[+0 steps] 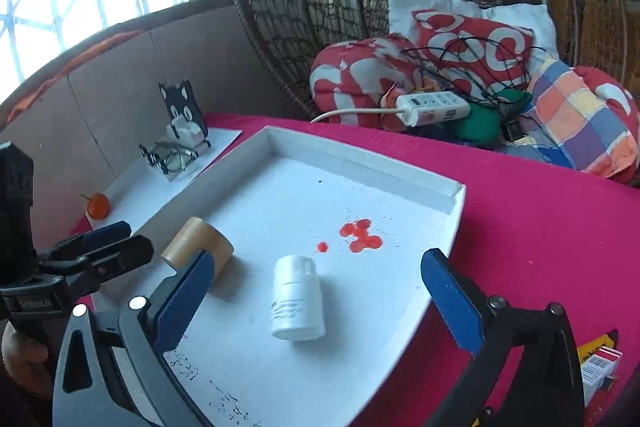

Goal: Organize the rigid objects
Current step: 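Open the left gripper over the tray while the right gripper releases the pill bottle there, then grasp the red tin with the left gripper while the right gripper grasps the red printed stick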

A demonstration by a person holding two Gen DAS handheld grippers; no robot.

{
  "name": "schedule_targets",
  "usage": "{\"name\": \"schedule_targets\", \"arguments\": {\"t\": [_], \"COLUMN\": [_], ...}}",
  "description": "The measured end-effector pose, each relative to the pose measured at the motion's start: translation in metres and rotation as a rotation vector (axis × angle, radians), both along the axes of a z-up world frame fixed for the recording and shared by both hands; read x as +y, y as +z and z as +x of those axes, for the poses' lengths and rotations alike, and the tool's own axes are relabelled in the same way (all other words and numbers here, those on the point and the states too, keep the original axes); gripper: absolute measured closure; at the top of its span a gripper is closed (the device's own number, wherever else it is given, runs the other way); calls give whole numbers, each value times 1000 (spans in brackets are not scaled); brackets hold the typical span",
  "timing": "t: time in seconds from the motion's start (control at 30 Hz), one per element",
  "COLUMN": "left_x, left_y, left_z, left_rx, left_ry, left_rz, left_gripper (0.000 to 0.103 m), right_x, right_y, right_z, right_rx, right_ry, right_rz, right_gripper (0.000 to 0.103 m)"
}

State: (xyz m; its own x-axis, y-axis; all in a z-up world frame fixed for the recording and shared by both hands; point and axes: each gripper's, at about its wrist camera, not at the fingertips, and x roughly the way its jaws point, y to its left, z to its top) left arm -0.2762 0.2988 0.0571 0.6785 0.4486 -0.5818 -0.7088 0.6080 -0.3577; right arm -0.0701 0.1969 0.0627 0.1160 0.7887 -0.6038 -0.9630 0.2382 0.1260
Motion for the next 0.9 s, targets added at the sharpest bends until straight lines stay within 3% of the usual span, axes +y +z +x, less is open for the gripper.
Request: {"name": "schedule_targets", "arguments": {"t": [0.17, 0.4, 0.67, 0.9], "left_x": [-37, -107, -161, -180], "left_y": [16, 22, 0, -21], "left_z": [4, 44, 102, 132], "left_rx": [-48, -43, 175, 348], "left_ry": [-105, -417, -801, -931], "left_rz": [55, 92, 183, 244], "left_gripper": [0, 0, 0, 8], "right_x": [-43, -108, -160, -193], "right_y": [24, 43, 25, -1], "right_z": [23, 66, 101, 131], "right_rx": [10, 35, 93, 127], "right_ry": [-85, -232, -313, -390], "right_rz": [101, 174, 169, 111], "right_gripper": [0, 0, 0, 0]}}
